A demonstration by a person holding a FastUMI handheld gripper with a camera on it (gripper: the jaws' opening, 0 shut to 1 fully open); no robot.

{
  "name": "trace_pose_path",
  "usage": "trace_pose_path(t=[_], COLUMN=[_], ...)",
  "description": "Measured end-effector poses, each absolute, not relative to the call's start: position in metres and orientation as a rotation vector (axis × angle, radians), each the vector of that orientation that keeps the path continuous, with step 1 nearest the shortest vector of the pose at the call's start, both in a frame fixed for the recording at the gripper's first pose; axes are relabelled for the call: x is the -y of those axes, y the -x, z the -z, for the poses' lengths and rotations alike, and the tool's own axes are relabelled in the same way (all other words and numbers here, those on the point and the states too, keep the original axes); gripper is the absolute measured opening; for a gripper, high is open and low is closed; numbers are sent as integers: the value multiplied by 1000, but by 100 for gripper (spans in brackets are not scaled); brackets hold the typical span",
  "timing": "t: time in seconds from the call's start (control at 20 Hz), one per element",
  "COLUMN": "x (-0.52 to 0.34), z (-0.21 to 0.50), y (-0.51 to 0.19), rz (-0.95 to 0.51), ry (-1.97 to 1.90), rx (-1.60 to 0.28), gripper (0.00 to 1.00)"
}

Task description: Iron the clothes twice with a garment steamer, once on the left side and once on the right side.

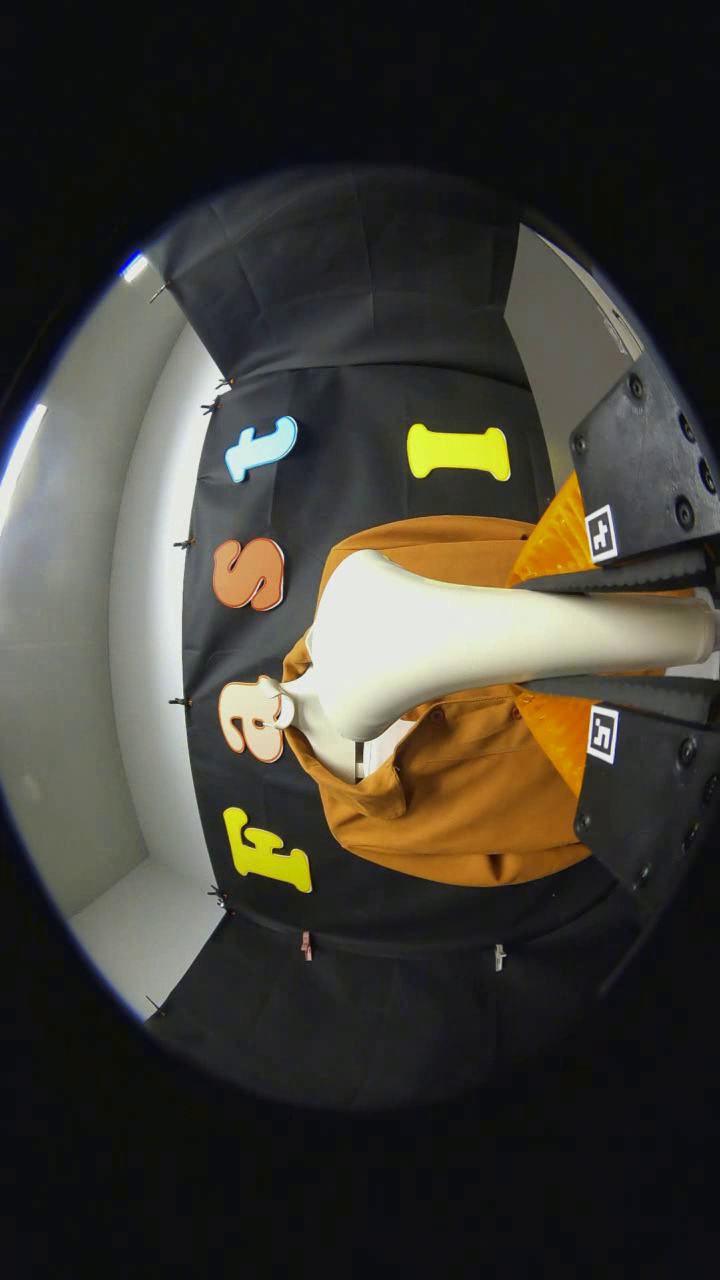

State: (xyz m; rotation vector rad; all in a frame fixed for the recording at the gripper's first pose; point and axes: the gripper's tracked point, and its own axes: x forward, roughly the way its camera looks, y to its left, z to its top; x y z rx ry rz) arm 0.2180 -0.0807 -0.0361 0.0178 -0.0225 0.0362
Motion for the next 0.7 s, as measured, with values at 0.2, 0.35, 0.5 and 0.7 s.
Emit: trace_pose_path(t=[0.2, 0.35, 0.5, 0.7], x=[78, 78, 77, 75], z=[36, 36, 36, 35], y=[-220, -221, -223, -224], rz=[-44, -45, -45, -55], ry=[-17, -19, -21, -26], rx=[28, 27, 26, 30], gripper=[37, 37, 37, 37])
